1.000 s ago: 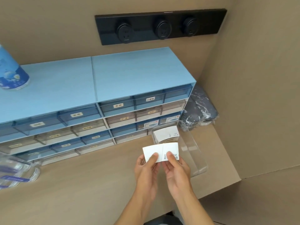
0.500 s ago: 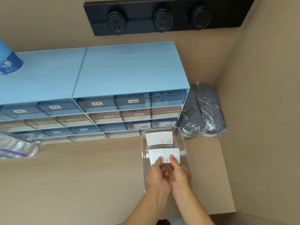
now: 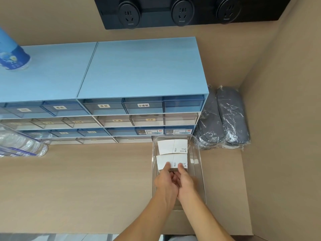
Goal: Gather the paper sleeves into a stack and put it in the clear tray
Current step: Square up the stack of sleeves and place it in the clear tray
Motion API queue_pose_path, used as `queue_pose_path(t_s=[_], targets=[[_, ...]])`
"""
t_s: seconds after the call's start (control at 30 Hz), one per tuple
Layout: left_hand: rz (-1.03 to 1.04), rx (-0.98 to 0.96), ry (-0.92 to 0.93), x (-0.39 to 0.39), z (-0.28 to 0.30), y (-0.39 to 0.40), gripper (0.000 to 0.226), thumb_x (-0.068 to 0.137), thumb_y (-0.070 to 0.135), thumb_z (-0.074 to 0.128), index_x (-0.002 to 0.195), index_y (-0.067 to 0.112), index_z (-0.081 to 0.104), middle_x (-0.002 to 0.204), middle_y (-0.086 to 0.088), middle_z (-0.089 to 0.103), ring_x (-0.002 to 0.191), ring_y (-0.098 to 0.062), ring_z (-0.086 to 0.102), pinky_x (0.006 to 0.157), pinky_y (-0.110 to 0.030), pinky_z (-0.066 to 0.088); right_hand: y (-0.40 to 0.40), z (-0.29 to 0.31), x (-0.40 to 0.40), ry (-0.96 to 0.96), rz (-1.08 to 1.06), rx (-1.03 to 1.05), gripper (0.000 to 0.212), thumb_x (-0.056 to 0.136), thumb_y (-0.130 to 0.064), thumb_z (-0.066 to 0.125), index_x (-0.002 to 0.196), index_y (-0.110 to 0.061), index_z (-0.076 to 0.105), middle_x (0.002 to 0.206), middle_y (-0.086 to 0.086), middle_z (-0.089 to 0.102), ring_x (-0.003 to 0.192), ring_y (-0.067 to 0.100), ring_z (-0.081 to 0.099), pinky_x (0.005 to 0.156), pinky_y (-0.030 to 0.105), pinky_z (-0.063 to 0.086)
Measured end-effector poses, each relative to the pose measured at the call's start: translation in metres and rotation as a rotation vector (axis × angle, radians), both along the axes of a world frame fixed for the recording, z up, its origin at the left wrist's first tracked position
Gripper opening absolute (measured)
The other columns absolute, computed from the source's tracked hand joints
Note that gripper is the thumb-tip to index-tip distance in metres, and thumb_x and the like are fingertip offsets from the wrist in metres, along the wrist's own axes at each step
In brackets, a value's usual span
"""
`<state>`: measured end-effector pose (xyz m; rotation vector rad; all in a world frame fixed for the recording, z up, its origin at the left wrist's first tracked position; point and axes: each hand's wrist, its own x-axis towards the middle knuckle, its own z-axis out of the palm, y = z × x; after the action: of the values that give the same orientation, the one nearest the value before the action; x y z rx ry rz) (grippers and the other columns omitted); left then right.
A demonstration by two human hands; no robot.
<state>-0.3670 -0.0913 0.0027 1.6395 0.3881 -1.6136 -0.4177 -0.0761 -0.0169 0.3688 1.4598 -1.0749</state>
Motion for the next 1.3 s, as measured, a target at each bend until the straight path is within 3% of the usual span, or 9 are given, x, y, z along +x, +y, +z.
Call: queue_pose_path(t_s=[0.13, 0.3, 0.47, 0.67, 0.77, 1.0, 1.1, 1.23, 1.3], targets=[[-0.084, -0.016, -0.077, 0.0, -0.005, -0.002, 0.026, 0.088, 0.014, 0.071, 0.071, 0.003, 0.056, 0.057, -0.011, 0.051, 0.042, -0.02, 0.044, 0.035, -0.02, 0.042, 0.0, -0.005, 0.002, 0.058, -0.019, 0.03, 0.028, 0.089, -0.025, 0.069, 0.082, 0.002, 0.071, 0.071, 0.015, 0.067, 0.047, 0.019, 0.059, 0.05, 0.029, 0.052], [-0.219, -0.043, -0.189, 0.001, -0.012, -0.004, 0.025, 0.09, 0.018, 0.069, 0.075, 0.0, 0.059, 0.055, -0.013, 0.054, 0.037, -0.019, 0.046, 0.041, -0.023, 0.042, 0.001, -0.003, 0.005, 0.06, -0.013, -0.015, 0.025, 0.093, -0.02, 0.064, 0.079, 0.0, 0.068, 0.059, 0.011, 0.067, 0.041, 0.018, 0.057, 0.046, 0.026, 0.052], [-0.401, -0.078, -0.326, 0.005, -0.017, -0.006, 0.028, 0.091, 0.023, 0.066, 0.088, -0.005, 0.061, 0.057, -0.013, 0.056, 0.043, -0.021, 0.05, 0.045, -0.024, 0.04, -0.003, 0.002, -0.005, 0.166, 0.154, -0.001, 0.029, 0.095, -0.023, 0.061, 0.075, -0.002, 0.065, 0.065, 0.012, 0.066, 0.049, 0.021, 0.052, 0.052, 0.029, 0.044], [-0.491, -0.053, -0.388, 0.006, -0.014, -0.007, 0.037, 0.093, 0.026, 0.064, 0.098, -0.011, 0.067, 0.061, -0.012, 0.062, 0.043, -0.02, 0.053, 0.037, -0.02, 0.039, -0.006, 0.003, -0.006, 0.218, 0.221, 0.01, 0.038, 0.096, -0.025, 0.058, 0.067, -0.002, 0.062, 0.037, 0.002, 0.061, 0.032, 0.017, 0.056, 0.044, 0.025, 0.045], [-0.489, -0.055, -0.365, 0.007, -0.012, -0.007, 0.035, 0.092, 0.025, 0.063, 0.097, -0.01, 0.067, 0.062, -0.013, 0.063, 0.042, -0.02, 0.053, 0.036, -0.019, 0.037, -0.007, 0.005, -0.004, 0.246, 0.237, 0.024, 0.043, 0.097, -0.028, 0.056, 0.065, -0.001, 0.062, 0.036, 0.002, 0.061, 0.028, 0.015, 0.056, 0.036, 0.023, 0.047], [-0.487, -0.076, -0.363, 0.007, -0.01, -0.004, 0.035, 0.092, 0.025, 0.062, 0.102, -0.008, 0.064, 0.063, -0.012, 0.062, 0.044, -0.02, 0.054, 0.037, -0.02, 0.038, -0.008, 0.005, -0.001, 0.309, 0.274, 0.025, 0.045, 0.098, -0.031, 0.052, 0.068, 0.0, 0.065, 0.045, 0.007, 0.064, 0.032, 0.018, 0.056, 0.042, 0.026, 0.048], [-0.471, -0.087, -0.322, 0.01, -0.011, -0.004, 0.029, 0.091, 0.024, 0.063, 0.096, -0.004, 0.063, 0.056, -0.01, 0.059, 0.036, -0.017, 0.052, 0.033, -0.018, 0.038, -0.006, 0.006, 0.0, 0.313, 0.276, 0.021, 0.043, 0.098, -0.031, 0.052, 0.071, 0.0, 0.066, 0.05, 0.009, 0.066, 0.034, 0.019, 0.055, 0.04, 0.025, 0.045], [-0.423, -0.08, -0.255, 0.009, -0.013, -0.003, 0.027, 0.087, 0.022, 0.069, 0.076, -0.001, 0.06, 0.046, -0.011, 0.056, 0.036, -0.02, 0.049, 0.052, -0.03, 0.047, -0.002, 0.009, -0.002, 0.281, 0.261, -0.007, 0.037, 0.097, -0.03, 0.054, 0.072, -0.003, 0.06, 0.05, 0.007, 0.054, 0.027, 0.014, 0.041, 0.046, 0.025, 0.042], [-0.376, -0.078, -0.204, 0.009, -0.012, -0.002, 0.03, 0.089, 0.021, 0.07, 0.072, -0.001, 0.059, 0.04, -0.01, 0.054, 0.029, -0.018, 0.046, 0.043, -0.025, 0.044, 0.003, 0.013, -0.005, 0.26, 0.294, -0.016, 0.035, 0.097, -0.03, 0.054, 0.074, -0.005, 0.059, 0.047, 0.004, 0.052, 0.026, 0.012, 0.04, 0.05, 0.026, 0.046]])
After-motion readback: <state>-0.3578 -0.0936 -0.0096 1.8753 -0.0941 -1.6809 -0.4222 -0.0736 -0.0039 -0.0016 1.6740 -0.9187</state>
